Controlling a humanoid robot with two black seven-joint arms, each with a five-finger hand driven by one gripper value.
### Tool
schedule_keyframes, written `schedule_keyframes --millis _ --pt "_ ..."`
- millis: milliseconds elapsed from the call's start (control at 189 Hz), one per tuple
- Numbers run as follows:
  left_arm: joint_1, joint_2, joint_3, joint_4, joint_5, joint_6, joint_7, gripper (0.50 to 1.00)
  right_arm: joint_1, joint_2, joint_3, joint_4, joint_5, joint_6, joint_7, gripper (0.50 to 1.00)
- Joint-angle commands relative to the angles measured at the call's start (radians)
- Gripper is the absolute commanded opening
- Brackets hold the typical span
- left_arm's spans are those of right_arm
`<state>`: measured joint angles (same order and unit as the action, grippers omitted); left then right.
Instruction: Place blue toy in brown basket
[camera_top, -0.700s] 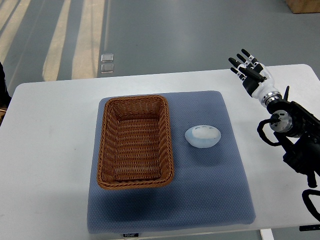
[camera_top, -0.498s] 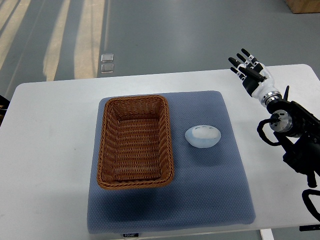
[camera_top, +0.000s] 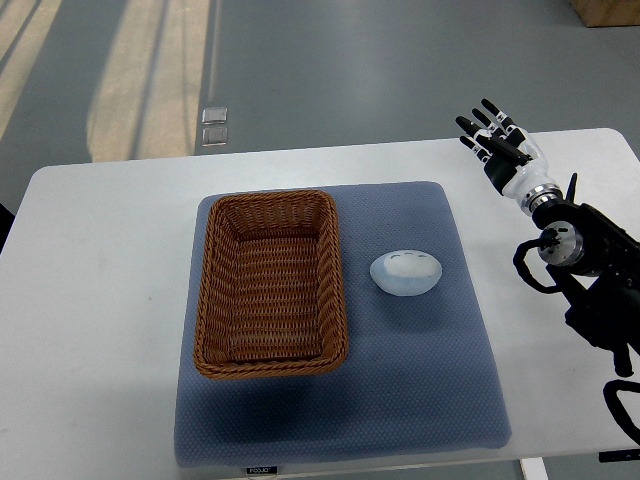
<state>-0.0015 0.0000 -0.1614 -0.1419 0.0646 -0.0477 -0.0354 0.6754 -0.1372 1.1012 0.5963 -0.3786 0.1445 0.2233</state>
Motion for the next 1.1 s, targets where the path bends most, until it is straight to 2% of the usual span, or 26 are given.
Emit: schedule_keyframes --millis 0,769,917,1092 --pt "0.000 0.000 -0.001 -0.001 0.000 0.000 0.000 1.000 0.001 -0.001 0.000 -0.001 0.000 0.001 -0.001 0.913" --pt "0.000 0.000 -0.001 -0.001 0.000 0.000 0.000 1.000 0.007 -0.025 0.000 0.017 0.001 -0.010 -0.001 0.911" --pt "0.000 0.000 -0.001 -0.001 0.000 0.000 0.000 1.000 -0.011 -0.070 -0.003 0.100 0.009 -0.039 -0.001 0.913" --pt "0.000 0.000 -0.001 -0.001 0.000 0.000 0.000 1.000 -0.027 -0.163 -0.030 0.198 0.010 -0.106 -0.012 0.913"
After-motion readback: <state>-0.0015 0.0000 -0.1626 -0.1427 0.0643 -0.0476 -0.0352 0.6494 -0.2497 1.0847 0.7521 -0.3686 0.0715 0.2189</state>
